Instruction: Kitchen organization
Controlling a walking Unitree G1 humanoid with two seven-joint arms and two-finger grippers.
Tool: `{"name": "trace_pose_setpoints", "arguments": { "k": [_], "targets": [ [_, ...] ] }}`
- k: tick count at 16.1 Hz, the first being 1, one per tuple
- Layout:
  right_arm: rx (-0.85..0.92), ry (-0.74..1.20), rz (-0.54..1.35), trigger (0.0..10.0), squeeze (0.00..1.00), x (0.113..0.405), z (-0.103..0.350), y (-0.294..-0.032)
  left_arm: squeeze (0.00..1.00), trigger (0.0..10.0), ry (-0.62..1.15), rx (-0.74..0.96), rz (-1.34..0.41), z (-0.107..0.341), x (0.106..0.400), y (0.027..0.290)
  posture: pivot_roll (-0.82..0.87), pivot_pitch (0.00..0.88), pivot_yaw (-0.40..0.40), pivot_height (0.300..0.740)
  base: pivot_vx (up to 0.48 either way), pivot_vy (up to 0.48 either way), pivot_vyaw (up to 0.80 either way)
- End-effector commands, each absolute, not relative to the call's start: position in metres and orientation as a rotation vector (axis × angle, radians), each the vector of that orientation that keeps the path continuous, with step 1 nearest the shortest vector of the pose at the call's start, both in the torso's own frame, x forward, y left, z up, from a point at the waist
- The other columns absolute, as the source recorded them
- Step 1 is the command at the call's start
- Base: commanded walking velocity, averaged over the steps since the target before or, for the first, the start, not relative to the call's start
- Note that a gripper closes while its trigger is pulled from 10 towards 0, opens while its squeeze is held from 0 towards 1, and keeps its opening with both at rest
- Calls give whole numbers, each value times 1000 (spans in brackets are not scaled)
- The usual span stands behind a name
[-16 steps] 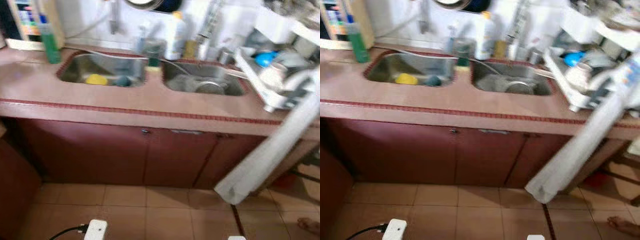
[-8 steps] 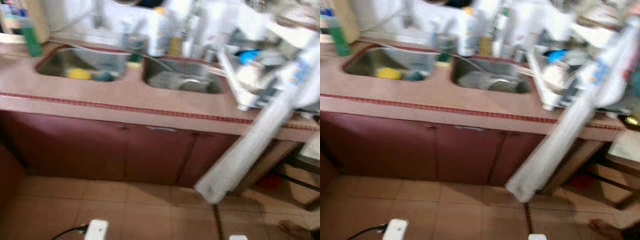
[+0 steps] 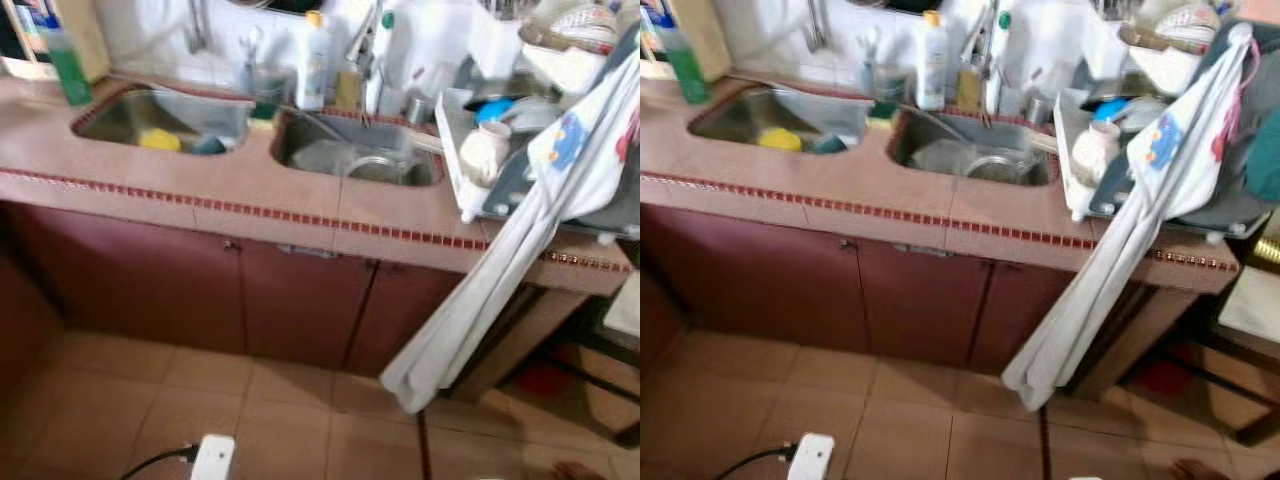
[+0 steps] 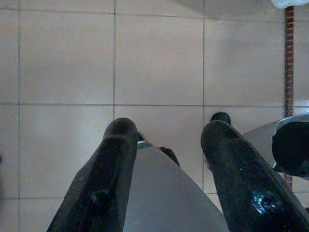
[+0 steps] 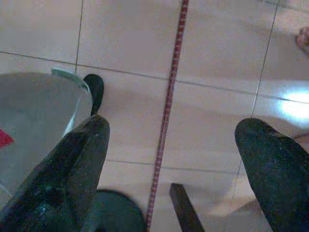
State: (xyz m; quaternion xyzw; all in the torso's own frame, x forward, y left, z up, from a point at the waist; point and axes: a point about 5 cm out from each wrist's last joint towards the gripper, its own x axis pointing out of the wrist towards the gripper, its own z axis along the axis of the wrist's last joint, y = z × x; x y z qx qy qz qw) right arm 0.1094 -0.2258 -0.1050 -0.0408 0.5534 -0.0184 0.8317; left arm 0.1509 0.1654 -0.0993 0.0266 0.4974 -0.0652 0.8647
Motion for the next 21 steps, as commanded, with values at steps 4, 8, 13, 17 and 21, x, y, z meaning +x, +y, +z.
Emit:
{"name": "trace_pose_setpoints", "arguments": {
  "k": [4, 8, 13, 17, 21],
  "targets": [
    [-95, 1184, -39, 10000, 0, 107, -105, -228, 0, 10000, 1065, 35, -116, -102, 144, 168, 45, 0, -119, 732, 0, 0, 0],
    [-108, 1194, -38, 10000, 0, 105, -106, -228, 0, 10000, 1062, 51, -135, -102, 145, 167, 46, 0, -117, 732, 0, 0, 0],
    [-110, 1204, -21, 10000, 0, 103, -107, -226, 0, 10000, 1059, 49, -138, -101, 145, 167, 47, 0, -117, 732, 0, 0, 0],
    [-96, 1202, -40, 10000, 0, 102, -107, -228, 0, 10000, 1068, 47, -132, -102, 142, 169, 49, 0, -113, 732, 0, 0, 0],
    [-92, 1208, -42, 10000, 0, 100, -107, -227, 0, 10000, 1074, 51, -129, -103, 139, 171, 48, 0, -107, 732, 0, 0, 0]
  ]
}}
